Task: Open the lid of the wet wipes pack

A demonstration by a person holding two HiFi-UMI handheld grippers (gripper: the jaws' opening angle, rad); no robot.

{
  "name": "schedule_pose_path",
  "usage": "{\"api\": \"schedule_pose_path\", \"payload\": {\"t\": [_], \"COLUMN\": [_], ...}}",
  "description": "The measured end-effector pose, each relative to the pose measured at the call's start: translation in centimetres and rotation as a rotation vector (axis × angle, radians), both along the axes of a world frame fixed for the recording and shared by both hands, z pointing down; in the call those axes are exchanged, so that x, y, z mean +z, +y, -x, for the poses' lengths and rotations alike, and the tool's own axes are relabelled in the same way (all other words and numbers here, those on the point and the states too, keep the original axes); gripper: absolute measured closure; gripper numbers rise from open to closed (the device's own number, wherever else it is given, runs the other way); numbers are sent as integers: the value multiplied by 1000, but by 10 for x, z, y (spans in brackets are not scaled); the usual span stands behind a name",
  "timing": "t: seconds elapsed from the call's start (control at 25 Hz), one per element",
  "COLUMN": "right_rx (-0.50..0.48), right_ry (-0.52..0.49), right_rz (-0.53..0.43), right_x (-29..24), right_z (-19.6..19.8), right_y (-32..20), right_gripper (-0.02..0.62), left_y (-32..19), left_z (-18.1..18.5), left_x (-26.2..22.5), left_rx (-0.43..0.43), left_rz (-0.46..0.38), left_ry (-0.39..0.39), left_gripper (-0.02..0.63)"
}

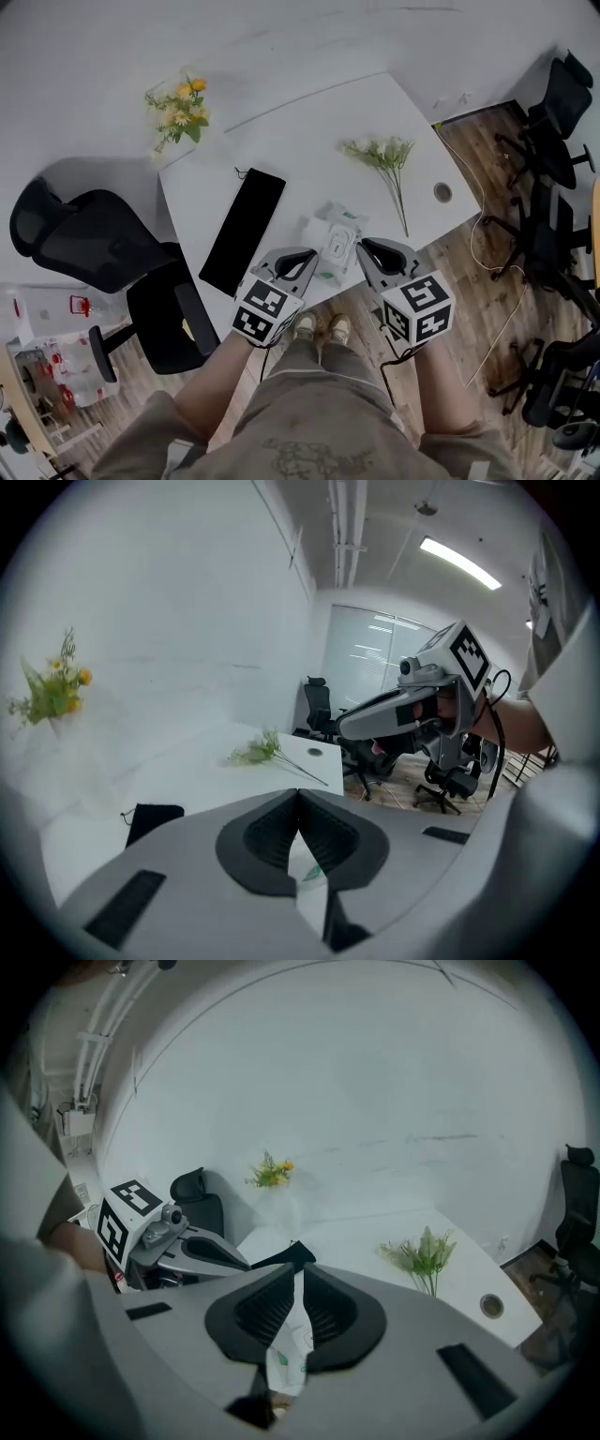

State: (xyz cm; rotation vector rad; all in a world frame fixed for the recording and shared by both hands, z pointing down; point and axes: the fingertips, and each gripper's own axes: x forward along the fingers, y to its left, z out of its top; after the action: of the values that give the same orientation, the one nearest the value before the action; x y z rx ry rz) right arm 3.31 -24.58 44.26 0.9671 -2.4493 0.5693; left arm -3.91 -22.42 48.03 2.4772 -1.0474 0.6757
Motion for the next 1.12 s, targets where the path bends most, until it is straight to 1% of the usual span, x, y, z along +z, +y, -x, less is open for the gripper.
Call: {"api": "schedule_pose_path", "payload": {"t": [0.2,0.4,0.56,0.76,0.84,1.12], "right_rx": [12,14,20,31,42,38], "right_ry": [-39,-68,-112,-151,-167,-168], "right_rz": [-91,-150,-190,-254,-266,-256], "right_x": [-47,-86,-108,-132,-139,-136], "right_z": [-14,-30,-42,-53,-57,-60], "right_y": [13,35,51,71,77,88], "right_gripper": [543,543,543,548,551,551], "left_y": [1,12,23,36,42,54], "left_z": [-13,-25,-38,-39,-39,-35], "left_x": [-55,-101,-128,-148,-153,-158], "left_rx": [19,39,69,80,79,66], "left_rz": [-74,-178,-199,-257,-266,-274], "left_ry": [52,22,53,21,24,26], "left_gripper": [589,589,589,589,589,589]}}
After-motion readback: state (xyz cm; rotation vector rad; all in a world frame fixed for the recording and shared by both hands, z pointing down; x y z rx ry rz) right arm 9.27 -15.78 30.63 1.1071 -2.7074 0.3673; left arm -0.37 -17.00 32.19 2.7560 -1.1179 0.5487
